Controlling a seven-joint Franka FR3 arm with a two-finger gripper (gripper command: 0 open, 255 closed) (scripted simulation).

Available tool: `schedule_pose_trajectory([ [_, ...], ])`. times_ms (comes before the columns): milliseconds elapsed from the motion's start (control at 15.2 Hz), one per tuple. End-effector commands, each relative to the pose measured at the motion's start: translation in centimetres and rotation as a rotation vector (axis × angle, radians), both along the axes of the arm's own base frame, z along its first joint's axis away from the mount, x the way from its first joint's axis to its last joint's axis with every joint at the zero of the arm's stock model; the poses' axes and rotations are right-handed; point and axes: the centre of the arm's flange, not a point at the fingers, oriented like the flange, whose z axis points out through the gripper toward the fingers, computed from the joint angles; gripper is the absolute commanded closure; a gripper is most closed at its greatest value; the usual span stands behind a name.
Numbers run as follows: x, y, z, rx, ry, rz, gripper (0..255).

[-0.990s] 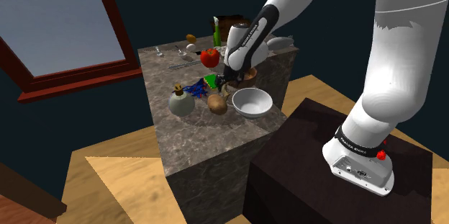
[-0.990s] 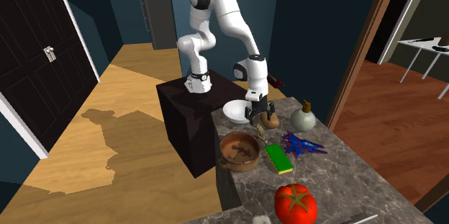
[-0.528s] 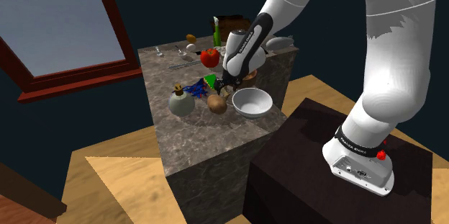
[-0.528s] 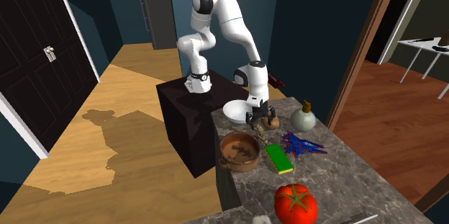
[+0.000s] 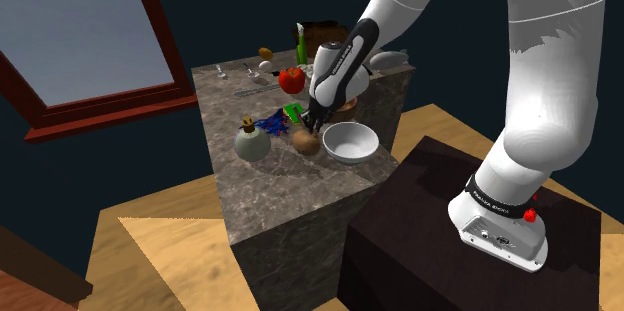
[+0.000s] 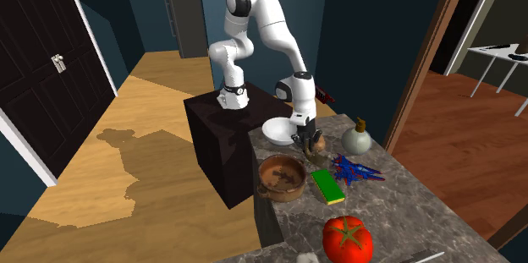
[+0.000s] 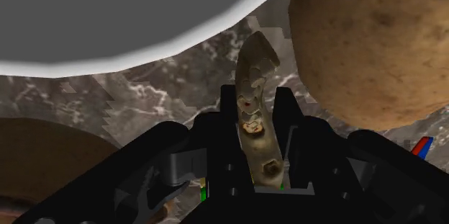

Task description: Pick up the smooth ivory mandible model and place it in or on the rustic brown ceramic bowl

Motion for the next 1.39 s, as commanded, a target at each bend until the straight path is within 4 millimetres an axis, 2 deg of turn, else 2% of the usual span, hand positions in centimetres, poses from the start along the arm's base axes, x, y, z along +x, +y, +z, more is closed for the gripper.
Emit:
schedule_pose_trajectory([
  [0, -0.1, 0.3, -0.2, 0.001, 0.007, 0.004, 255],
  [396, -0.2, 0.0, -0.2, 0.001, 0.007, 0.004, 255],
  [1320, -0.2, 0.0, 7.1, 0.001, 0.007, 0.004, 255],
])
